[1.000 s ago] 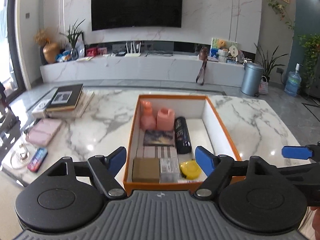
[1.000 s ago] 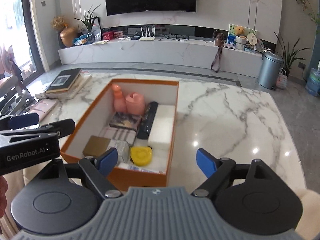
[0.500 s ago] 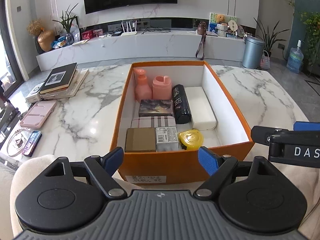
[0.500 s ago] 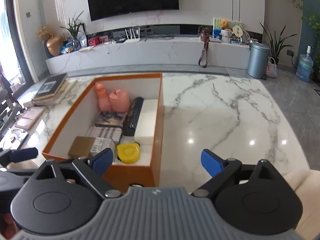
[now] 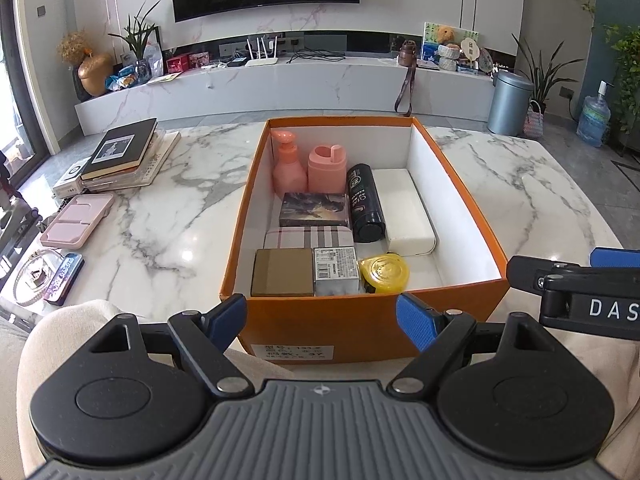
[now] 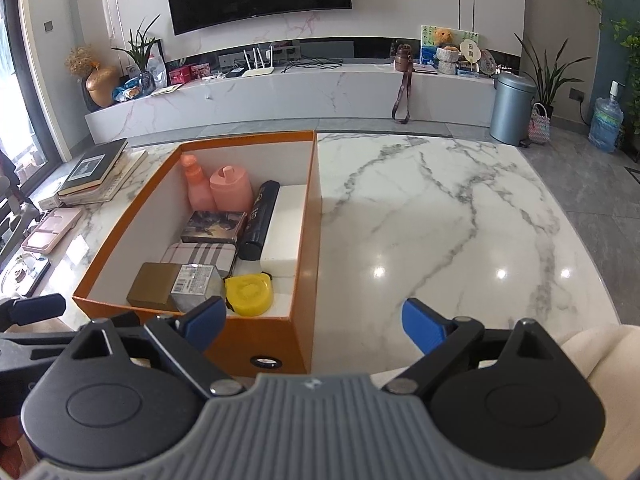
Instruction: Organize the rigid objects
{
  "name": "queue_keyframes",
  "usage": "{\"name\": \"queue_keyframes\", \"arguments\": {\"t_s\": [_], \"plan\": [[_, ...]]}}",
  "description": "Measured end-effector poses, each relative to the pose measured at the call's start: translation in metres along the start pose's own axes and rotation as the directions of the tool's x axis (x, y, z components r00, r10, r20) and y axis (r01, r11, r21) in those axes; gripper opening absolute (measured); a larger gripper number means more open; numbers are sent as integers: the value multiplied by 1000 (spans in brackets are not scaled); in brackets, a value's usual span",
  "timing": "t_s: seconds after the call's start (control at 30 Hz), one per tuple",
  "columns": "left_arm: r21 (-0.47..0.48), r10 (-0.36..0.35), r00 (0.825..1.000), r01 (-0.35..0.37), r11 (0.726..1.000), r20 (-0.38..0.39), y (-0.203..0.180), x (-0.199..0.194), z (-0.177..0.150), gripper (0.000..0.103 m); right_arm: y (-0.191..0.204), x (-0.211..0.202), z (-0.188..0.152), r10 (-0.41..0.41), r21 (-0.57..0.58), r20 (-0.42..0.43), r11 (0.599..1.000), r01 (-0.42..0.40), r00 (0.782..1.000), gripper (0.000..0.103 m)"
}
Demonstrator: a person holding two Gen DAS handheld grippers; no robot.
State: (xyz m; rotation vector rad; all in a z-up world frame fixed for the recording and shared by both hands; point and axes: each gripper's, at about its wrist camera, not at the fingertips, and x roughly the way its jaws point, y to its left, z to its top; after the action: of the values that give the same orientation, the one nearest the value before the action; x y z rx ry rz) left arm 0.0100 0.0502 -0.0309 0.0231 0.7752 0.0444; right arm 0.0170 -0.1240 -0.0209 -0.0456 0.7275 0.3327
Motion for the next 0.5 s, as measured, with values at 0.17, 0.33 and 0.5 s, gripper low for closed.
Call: {"name": "queue_keyframes", "arguments": {"t_s": [0.17, 0.33, 0.5], "plan": [[0, 1, 1000, -1, 1000, 3, -1, -1, 0, 99, 0, 0, -1, 0, -2, 0, 1000, 0, 1000, 94], [-1, 4, 1000, -4, 1000, 4, -2, -2, -1, 99, 0, 0, -1, -1, -2, -2, 1000, 1, 1000, 94], [-1, 8, 1000, -8, 1000, 8, -3, -3, -1, 99, 0, 0, -1, -1, -2, -3, 1000, 1, 1000, 94]]}}
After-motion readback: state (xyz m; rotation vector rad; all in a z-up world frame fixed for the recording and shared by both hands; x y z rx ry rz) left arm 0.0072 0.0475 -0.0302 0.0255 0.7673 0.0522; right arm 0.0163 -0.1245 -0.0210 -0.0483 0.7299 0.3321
